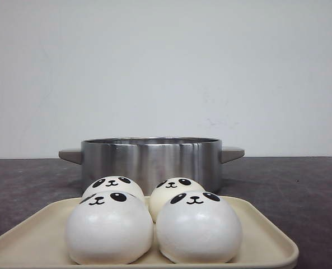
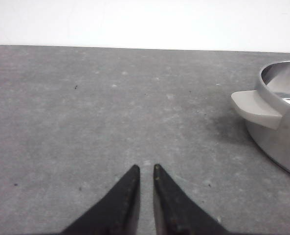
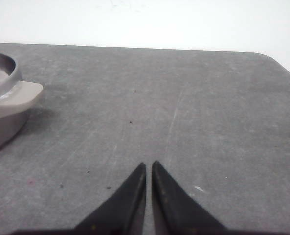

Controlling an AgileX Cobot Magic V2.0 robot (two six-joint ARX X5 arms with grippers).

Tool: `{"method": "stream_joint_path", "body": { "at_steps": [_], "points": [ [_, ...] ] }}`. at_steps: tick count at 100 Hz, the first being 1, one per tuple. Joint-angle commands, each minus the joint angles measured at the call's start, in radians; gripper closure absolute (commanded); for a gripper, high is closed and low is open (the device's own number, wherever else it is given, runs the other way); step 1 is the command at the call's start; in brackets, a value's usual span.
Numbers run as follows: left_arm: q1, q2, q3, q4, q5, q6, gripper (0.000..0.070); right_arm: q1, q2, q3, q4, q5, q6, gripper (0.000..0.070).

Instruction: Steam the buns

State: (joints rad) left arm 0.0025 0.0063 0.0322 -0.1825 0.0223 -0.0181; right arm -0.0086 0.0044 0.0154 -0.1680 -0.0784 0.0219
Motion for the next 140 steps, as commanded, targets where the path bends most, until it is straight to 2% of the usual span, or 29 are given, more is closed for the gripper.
{"method": "stream_joint_path", "body": {
  "at_steps": [1, 127, 134, 140],
  "points": [
    [0.002, -0.001, -0.018, -0.005, -0.002, 0.006, 0.07, -0.002, -0.001, -0.004, 0.011, 0.0, -0.007, 0.0687],
    [0.002, -0.001, -0.018, -0.005, -0.002, 0.006, 0.07, -0.002, -0.001, -0.004, 0.011, 0.0, -0.007, 0.0687],
    [0.002, -0.001, -0.018, -0.005, -0.002, 0.006, 0.07, -0.002, -0.001, -0.004, 0.014, -0.002, 0.028, 0.0687],
    [0.002, -0.001, -0.018, -0.004, -0.002, 0.006, 0.07, -0.001, -0.001, -0.004, 0.014, -0.016, 0.096, 0.0687]
  ]
}}
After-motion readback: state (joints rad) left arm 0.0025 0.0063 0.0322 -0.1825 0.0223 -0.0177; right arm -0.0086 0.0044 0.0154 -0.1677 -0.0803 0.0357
